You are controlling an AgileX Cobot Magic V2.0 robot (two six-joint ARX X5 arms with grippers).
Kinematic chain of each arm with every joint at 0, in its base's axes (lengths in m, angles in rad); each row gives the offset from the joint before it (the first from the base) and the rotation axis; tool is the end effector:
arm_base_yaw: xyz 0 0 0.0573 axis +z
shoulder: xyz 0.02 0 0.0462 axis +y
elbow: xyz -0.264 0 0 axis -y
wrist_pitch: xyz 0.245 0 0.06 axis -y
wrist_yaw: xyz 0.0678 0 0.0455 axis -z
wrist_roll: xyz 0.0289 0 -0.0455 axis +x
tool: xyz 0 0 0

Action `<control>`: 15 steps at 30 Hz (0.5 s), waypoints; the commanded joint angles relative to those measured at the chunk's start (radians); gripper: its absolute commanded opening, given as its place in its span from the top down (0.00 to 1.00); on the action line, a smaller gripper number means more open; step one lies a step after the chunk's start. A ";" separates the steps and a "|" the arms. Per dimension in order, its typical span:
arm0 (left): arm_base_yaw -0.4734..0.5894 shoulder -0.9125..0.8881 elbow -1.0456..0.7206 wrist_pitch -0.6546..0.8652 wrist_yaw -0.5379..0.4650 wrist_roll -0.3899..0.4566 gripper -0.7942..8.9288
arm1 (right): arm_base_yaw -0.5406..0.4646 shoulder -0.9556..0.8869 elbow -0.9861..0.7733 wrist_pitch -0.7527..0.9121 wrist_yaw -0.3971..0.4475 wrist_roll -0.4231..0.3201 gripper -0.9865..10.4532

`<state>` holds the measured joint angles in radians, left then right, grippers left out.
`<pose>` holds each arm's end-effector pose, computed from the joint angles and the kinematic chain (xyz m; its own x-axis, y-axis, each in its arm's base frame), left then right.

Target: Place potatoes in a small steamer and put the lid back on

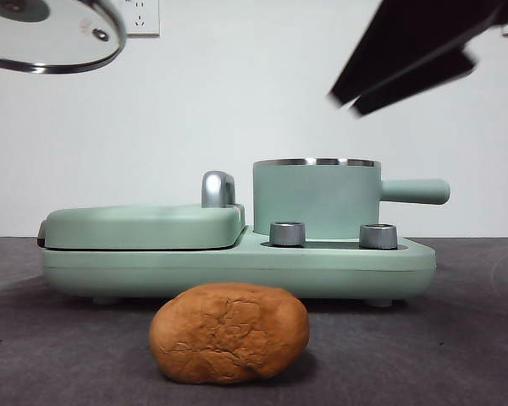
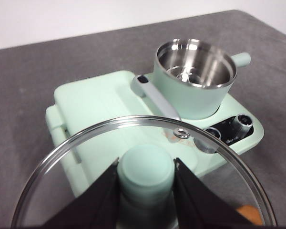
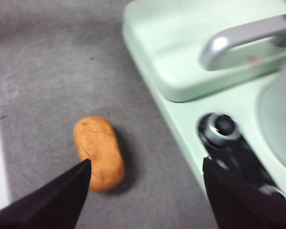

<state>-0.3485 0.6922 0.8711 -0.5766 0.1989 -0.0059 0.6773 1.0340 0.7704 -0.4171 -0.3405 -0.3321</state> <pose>0.1257 -0.0517 0.3374 0.7820 -0.4943 -0.3797 0.5038 0.8599 -0.0820 0.1584 0.1398 0.2646 0.3615 0.7193 -0.5932 -0.9095 0.4120 -0.0547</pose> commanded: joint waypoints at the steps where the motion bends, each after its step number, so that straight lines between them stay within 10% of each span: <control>1: 0.005 -0.011 0.012 0.026 -0.002 -0.010 0.90 | 0.048 0.088 0.015 0.055 -0.003 0.011 0.59; 15: 0.009 -0.020 0.012 0.022 -0.002 -0.002 0.90 | 0.179 0.426 0.015 0.187 0.000 0.011 0.59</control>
<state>-0.3378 0.6739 0.8696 -0.5812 0.1967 -0.0116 0.8444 1.4410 0.7704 -0.2409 -0.3397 -0.3321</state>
